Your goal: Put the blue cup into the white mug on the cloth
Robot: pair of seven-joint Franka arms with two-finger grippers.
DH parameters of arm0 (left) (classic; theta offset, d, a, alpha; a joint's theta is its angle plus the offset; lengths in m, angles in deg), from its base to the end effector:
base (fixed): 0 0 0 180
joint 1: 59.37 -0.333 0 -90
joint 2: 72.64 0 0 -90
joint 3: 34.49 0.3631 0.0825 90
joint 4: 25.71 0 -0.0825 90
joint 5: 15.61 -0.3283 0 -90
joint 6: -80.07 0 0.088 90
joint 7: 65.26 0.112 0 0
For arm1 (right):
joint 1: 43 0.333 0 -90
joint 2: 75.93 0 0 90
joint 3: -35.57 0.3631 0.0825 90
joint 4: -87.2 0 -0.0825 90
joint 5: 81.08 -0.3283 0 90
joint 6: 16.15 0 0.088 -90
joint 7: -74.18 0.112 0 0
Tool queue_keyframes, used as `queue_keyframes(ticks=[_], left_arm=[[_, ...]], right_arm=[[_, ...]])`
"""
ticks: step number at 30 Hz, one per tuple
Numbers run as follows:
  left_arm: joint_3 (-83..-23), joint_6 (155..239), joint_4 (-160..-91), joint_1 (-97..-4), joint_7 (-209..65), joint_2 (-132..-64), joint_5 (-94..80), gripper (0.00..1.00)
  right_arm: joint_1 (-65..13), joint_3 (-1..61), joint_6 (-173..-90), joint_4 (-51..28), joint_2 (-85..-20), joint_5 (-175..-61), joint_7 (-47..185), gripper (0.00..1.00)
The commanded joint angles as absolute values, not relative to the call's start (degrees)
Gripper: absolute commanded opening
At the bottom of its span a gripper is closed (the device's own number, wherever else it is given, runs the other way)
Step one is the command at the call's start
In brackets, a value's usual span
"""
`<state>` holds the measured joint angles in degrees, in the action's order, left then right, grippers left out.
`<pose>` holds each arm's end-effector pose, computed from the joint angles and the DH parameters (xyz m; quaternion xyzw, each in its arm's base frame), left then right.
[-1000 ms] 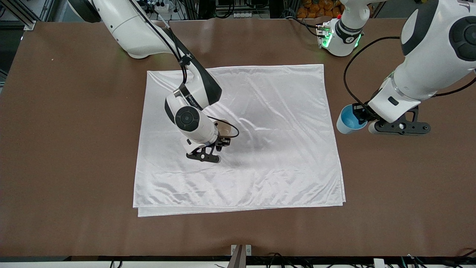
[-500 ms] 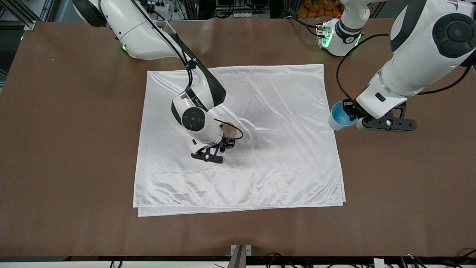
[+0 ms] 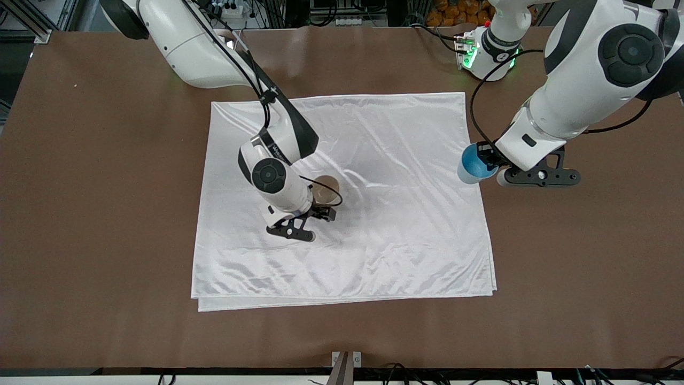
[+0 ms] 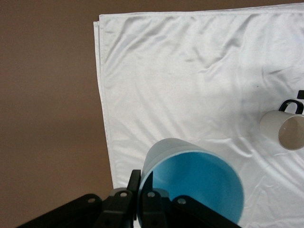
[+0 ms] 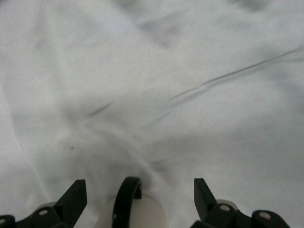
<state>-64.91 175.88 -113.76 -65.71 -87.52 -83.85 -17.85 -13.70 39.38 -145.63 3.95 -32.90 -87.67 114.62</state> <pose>0.5281 -0.1977 0.5980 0.9993 -0.0148 -0.0271 0.0210 0.6040 0.3842 0.3086 -0.9914 0.1084 0.0180 0.0712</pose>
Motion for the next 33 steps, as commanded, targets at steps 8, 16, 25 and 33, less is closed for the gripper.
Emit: queue_keyframes(ticks=[8, 16, 25, 33], left_arm=[[-65.07, 177.54, -112.37, -58.15, -102.60, -87.49, -16.84, 0.00], [-64.81, 182.81, -112.37, -51.73, -113.50, -91.09, -17.28, 0.00], [-64.55, 188.96, -112.10, -44.44, -125.37, -95.75, -22.81, 0.00], [-63.41, 191.60, -108.24, -37.23, -136.70, -102.34, -29.75, 0.00]], right_arm=[[-23.30, 39.87, -143.07, 4.23, -32.68, -86.35, 102.23, 1.00], [-27.96, 39.96, -140.17, 4.23, -32.77, -86.09, 94.32, 1.00], [-33.32, 39.87, -139.20, 4.23, -32.86, -86.09, 87.46, 1.00], [-37.10, 39.87, -134.81, 4.23, -33.03, -86.09, 83.06, 1.00]])
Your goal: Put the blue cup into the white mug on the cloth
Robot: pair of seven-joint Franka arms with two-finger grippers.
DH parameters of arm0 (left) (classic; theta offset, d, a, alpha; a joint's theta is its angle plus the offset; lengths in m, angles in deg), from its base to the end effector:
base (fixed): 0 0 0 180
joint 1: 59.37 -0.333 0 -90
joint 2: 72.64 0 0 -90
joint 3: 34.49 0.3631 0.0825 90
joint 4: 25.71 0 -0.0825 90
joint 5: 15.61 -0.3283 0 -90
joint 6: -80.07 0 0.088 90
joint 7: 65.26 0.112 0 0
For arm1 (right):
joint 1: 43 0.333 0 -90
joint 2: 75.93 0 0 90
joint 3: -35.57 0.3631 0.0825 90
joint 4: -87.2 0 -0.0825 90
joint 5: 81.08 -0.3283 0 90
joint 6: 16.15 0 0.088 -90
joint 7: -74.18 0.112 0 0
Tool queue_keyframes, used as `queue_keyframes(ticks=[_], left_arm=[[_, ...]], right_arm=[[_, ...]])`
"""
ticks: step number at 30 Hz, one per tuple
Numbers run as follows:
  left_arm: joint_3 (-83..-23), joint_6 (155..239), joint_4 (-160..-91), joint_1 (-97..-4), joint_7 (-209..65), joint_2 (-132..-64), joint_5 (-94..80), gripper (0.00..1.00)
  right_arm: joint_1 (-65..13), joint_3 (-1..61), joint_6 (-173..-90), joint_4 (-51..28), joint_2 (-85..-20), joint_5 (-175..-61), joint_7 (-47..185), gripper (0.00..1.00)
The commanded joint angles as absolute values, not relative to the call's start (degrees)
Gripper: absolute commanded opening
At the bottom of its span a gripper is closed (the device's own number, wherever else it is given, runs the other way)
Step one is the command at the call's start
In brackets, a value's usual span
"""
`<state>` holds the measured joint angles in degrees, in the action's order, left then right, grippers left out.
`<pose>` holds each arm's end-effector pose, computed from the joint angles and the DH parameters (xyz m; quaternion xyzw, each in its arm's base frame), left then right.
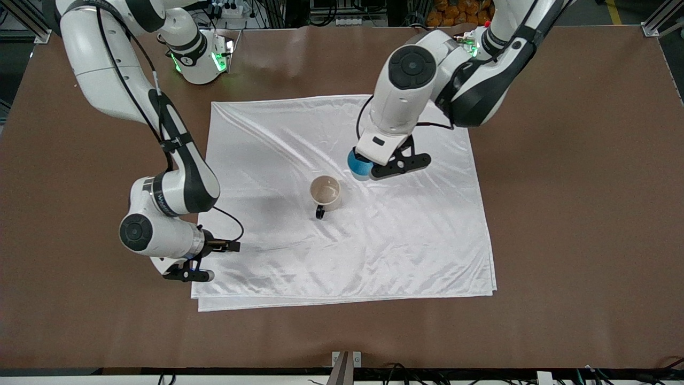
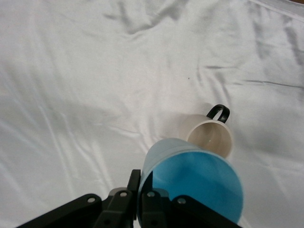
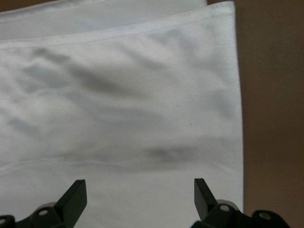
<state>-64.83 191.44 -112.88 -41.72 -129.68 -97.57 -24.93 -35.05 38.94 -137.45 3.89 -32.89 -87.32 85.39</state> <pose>0.4830 -0.4253 0.4964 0.9897 0.1379 -0.0120 0.0368 0.6867 0.1333 0.2957 -0.9962 0.0363 0.0556 0.0558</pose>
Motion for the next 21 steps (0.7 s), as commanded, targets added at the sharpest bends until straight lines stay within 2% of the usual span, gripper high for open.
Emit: queue_keyframes(ticks=[1, 7, 13, 21], left_arm=[[-63.23, 191.60, -107.89, -36.53, -137.50, -102.87, -30.11, 0.00], [-57.88, 193.18, -107.53, -29.59, -140.75, -104.80, -31.52, 0.00], [-51.11, 195.55, -107.27, -22.56, -142.52, -107.09, -31.34, 0.00], [-49.78, 197.05, -103.23, -21.05, -143.39, -110.87, -31.26, 0.00]], right_arm=[[-37.28, 39.87, -134.28, 4.23, -33.03, -86.09, 82.97, 1.00], [-37.90, 39.87, -132.69, 3.96, -33.74, -86.09, 82.97, 1.00], [-38.77, 39.87, -133.13, 0.10, -36.46, -85.56, 82.62, 1.00], [-39.39, 39.96, -134.71, -6.93, -42.61, -83.98, 80.25, 1.00]])
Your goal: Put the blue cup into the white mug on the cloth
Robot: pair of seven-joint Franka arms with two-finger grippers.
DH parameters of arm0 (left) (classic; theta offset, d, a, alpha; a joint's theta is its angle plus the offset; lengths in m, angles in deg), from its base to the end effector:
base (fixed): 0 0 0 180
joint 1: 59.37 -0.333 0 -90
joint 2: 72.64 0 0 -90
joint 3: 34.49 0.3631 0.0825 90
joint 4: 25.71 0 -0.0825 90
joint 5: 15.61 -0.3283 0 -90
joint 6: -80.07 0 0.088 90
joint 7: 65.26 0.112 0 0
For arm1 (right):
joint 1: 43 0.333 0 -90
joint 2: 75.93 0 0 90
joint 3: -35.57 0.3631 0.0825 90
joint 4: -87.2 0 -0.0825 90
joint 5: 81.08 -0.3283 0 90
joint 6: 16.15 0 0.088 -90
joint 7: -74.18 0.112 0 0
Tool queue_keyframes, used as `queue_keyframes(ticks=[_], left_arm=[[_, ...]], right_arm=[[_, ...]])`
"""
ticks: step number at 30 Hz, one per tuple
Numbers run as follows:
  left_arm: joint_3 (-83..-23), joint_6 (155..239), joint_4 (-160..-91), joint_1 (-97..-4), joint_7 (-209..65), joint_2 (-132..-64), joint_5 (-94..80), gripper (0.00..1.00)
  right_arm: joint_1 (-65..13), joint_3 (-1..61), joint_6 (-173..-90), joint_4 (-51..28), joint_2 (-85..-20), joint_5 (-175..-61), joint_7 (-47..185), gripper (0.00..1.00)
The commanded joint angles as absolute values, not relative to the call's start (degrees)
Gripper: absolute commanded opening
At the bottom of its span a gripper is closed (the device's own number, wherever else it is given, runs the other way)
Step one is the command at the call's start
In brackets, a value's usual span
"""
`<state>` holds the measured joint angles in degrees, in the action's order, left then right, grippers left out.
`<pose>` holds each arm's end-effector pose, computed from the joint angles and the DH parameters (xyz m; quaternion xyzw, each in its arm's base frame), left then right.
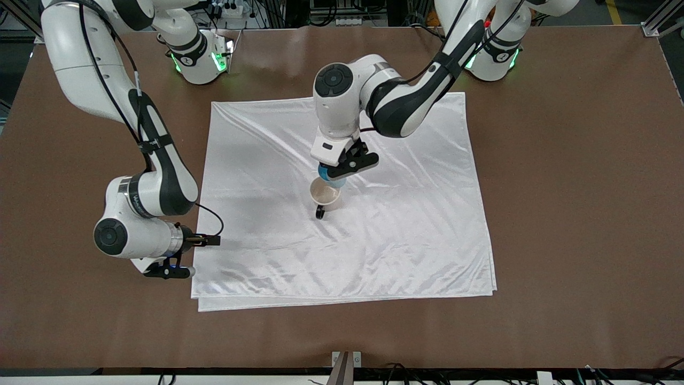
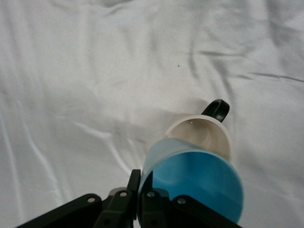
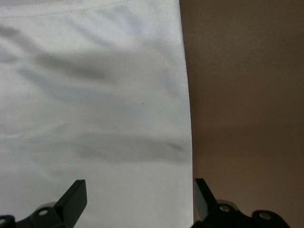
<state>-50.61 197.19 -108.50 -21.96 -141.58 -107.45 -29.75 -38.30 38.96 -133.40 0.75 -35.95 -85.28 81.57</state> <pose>0.4572 -0.5185 0.4036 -0.9854 -0.1672 -0.0316 0.0051 0.6726 0.0916 0.3059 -0.9954 0.0186 0.0856 0.0394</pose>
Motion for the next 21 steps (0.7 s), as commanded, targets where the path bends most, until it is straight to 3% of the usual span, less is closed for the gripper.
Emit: queue_keyframes(ticks=[1, 8, 21], left_arm=[[-49.78, 197.05, -102.70, -20.97, -143.57, -111.22, -31.26, 0.00], [-48.90, 201.09, -102.35, -20.09, -143.75, -112.89, -31.43, 0.00], [-48.90, 201.18, -102.52, -19.38, -144.36, -114.03, -31.43, 0.00]], right_arm=[[-39.48, 39.96, -134.98, -7.89, -43.31, -83.98, 80.25, 1.00], [-39.57, 39.96, -135.77, -13.52, -48.58, -83.98, 80.16, 1.00], [-39.92, 39.87, -136.83, -25.30, -61.94, -83.98, 77.52, 1.00]])
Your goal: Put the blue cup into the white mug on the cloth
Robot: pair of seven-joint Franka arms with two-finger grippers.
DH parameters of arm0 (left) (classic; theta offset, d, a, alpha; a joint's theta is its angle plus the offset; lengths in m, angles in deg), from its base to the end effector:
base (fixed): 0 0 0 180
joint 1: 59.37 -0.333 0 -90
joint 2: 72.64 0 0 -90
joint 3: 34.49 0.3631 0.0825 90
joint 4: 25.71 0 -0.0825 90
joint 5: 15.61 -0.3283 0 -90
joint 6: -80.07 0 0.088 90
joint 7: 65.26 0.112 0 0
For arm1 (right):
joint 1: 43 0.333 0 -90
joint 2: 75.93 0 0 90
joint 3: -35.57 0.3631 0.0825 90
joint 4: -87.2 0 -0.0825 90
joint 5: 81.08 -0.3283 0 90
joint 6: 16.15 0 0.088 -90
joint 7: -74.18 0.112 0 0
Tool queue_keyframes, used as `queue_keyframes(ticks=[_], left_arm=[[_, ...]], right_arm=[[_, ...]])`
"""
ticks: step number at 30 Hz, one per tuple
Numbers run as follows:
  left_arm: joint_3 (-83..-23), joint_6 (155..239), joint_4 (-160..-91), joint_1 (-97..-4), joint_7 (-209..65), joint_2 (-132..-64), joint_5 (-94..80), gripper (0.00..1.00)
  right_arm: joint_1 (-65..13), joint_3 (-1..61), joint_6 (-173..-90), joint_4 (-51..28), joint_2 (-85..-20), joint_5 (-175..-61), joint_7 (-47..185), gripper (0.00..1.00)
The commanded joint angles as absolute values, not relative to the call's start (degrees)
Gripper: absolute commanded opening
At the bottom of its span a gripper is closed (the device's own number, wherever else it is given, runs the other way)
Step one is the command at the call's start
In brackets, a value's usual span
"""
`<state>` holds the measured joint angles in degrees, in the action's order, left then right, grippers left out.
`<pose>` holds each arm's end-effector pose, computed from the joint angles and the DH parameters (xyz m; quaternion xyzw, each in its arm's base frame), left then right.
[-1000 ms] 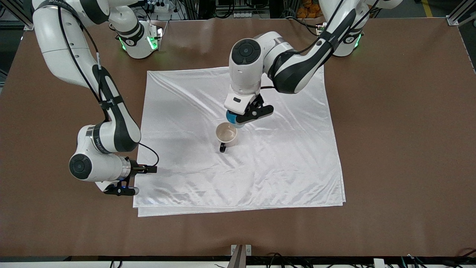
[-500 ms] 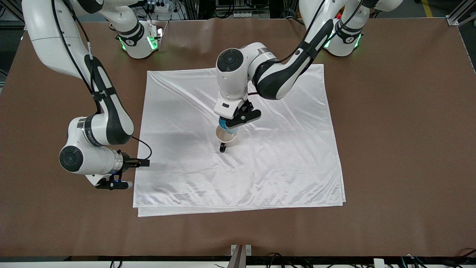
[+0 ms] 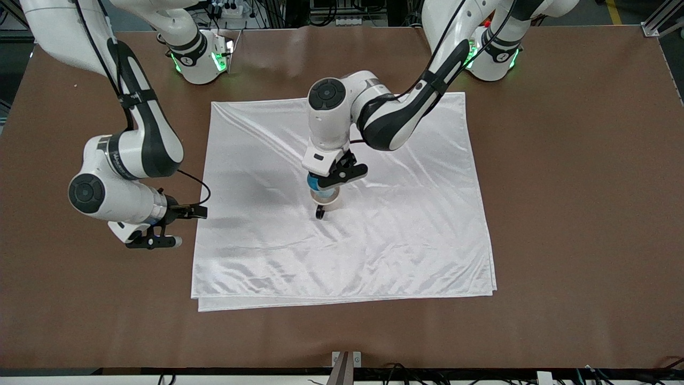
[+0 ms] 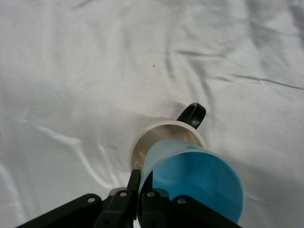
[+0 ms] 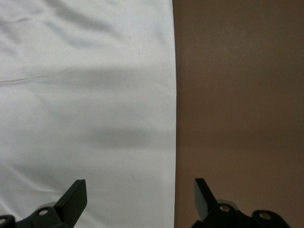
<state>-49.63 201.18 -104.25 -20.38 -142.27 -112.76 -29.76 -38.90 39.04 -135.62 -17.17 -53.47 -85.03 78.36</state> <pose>0.4699 -0.5425 0.3754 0.9844 0.1710 0.0361 0.0210 0.5950 0.0789 0.3845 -0.9971 -0.0091 0.0678 0.0338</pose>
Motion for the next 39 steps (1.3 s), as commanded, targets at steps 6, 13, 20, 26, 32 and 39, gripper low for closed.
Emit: queue_keyframes(ticks=[6, 13, 20, 26, 32, 39], left_arm=[[-48.90, 201.27, -102.52, -19.21, -145.06, -114.30, -31.34, 0.00], [-48.90, 201.27, -102.52, -18.85, -145.33, -114.39, -31.26, 0.44], [-48.90, 201.27, -102.44, -19.03, -145.16, -113.86, -31.26, 1.00], [-48.82, 201.01, -102.44, -19.73, -144.54, -111.76, -31.52, 1.00], [-48.81, 200.04, -102.79, -22.28, -141.47, -105.87, -31.78, 1.00], [-48.11, 187.31, -103.14, -28.77, -125.68, -97.70, -32.84, 1.00]], right_arm=[[-39.57, 39.79, -134.29, -27.50, -68.18, -83.98, 77.61, 1.00], [-38.95, 39.52, -128.83, -27.06, -74.34, -83.89, 77.61, 1.00], [-38.86, 39.52, -120.58, -20.22, -75.66, -83.71, 78.05, 1.00], [-38.86, 39.52, -113.19, -12.04, -75.31, -83.71, 78.05, 1.00], [-38.86, 39.52, -107.92, -5.71, -75.31, -83.71, 78.22, 1.00], [-38.86, 39.52, -102.91, -1.05, -75.31, -83.71, 78.31, 1.00]])
